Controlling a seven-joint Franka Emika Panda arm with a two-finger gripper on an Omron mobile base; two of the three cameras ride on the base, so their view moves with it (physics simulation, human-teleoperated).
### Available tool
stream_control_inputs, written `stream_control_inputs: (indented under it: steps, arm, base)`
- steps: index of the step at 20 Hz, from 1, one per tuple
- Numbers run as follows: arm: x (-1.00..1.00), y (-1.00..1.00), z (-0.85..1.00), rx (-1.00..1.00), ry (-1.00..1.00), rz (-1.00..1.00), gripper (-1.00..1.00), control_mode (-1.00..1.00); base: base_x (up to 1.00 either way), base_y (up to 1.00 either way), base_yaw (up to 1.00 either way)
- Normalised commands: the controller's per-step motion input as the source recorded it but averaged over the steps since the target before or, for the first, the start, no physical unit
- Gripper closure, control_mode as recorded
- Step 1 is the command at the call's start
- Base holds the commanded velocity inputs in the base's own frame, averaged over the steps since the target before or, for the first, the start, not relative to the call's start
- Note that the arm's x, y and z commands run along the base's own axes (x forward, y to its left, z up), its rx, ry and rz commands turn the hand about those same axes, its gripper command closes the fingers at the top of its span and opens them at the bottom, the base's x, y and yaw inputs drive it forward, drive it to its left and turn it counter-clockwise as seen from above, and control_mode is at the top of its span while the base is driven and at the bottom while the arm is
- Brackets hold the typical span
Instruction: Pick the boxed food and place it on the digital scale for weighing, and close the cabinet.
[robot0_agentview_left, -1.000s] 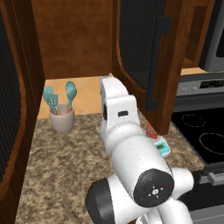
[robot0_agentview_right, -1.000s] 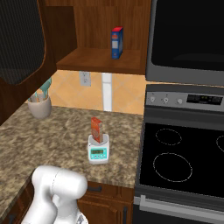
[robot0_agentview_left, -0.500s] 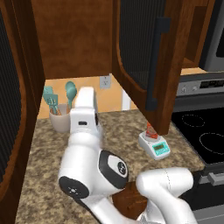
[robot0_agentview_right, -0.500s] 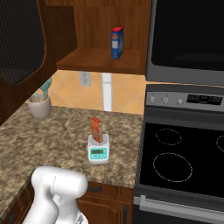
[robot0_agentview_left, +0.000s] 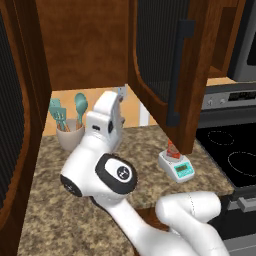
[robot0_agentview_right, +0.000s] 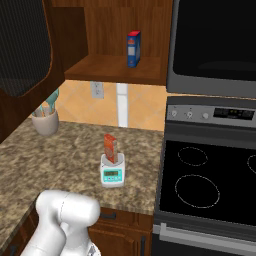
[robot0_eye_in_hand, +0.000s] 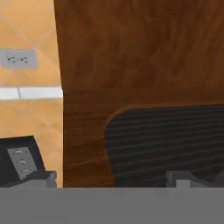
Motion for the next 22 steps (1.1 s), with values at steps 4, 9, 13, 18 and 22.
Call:
stream_control_inputs:
  steps: [4,9,13,18,22]
  arm:
    - [0.09,-0.98,0.26,0.2,-0.12,-0.16,-1.0,-1.0]
    - [-0.05,-1.0,0.41,0.35,-0.15,-0.06,-1.0,-1.0]
    - [-0.01,-1.0,0.29,0.44,-0.16,0.0,-1.0,-1.0]
    - [0.0,-1.0,0.22,0.45,-0.08,0.0,-1.0,-1.0]
    - [0.23,-1.0,0.1,0.43,0.0,0.04,-1.0,-1.0]
  base:
    - [0.0,0.0,0.0]
    - [0.0,0.0,0.0]
    - [0.0,0.0,0.0]
    - [0.0,0.0,0.0]
    - [0.0,0.0,0.0]
